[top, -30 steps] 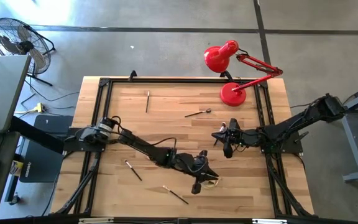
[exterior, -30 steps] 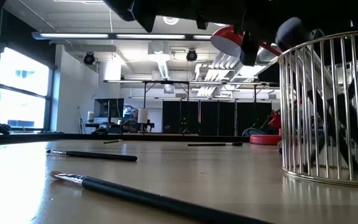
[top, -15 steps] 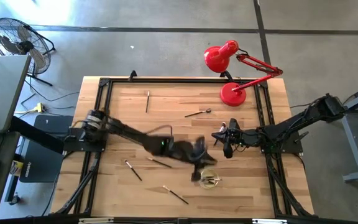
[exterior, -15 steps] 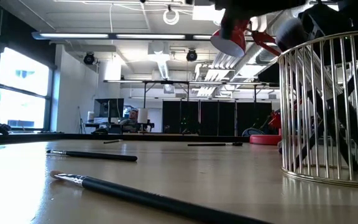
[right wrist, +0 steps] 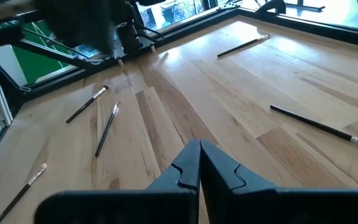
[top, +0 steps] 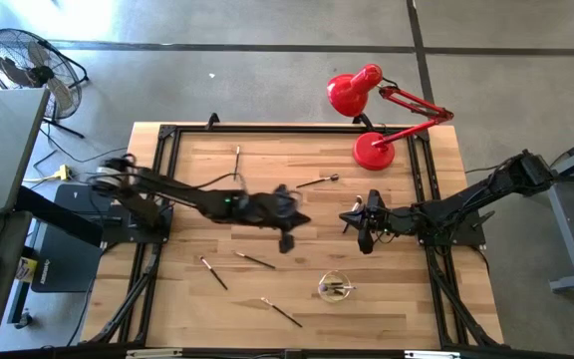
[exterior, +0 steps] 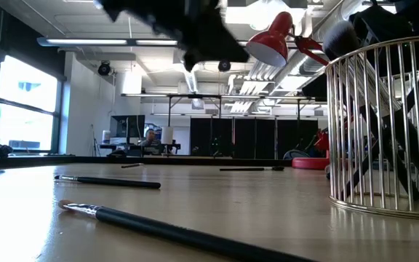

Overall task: Pick & Place Makeup Brushes
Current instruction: Put the eyeshadow brush into the gold makeup holder

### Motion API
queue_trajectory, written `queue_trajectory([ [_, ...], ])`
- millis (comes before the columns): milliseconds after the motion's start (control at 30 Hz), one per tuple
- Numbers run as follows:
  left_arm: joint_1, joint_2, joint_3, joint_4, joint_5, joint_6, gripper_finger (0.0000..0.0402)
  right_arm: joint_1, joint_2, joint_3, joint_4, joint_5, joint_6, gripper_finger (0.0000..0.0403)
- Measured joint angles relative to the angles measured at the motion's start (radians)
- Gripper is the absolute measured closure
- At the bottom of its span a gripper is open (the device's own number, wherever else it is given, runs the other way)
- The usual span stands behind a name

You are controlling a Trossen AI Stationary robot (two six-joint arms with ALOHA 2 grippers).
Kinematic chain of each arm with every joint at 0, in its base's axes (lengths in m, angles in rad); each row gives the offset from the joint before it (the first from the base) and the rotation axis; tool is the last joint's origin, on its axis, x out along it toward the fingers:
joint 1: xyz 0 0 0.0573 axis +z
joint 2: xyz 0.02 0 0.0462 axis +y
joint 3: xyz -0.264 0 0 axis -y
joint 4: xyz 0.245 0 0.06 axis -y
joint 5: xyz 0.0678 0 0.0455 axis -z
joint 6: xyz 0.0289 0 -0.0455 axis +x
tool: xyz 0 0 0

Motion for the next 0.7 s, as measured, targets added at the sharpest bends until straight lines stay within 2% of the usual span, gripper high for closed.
queue_trajectory([
  [167,-0.001,-0.133,-0.299,0.214,-0.075,-0.163,0.04,0.0,0.0,0.0,-0.001,0.007,-0.002,0.0396],
  [267,-0.002,-0.186,-0.428,0.256,-0.142,-0.27,0.04,0.0,0.0,0.0,-0.001,0.021,-0.002,0.0396],
  [467,0.0,-0.204,-0.54,0.261,-0.309,-0.401,0.0401,0.0,0.0,0.0,0.002,0.023,-0.002,0.0401],
  [600,0.0,-0.205,-0.55,0.256,-0.313,-0.408,0.0401,0.0,0.0,0.0,0.002,0.023,-0.002,0.0401],
  [700,-0.002,-0.205,-0.55,0.256,-0.27,-0.407,0.0401,0.0,0.0,0.0,-0.005,0.023,-0.002,0.0398],
])
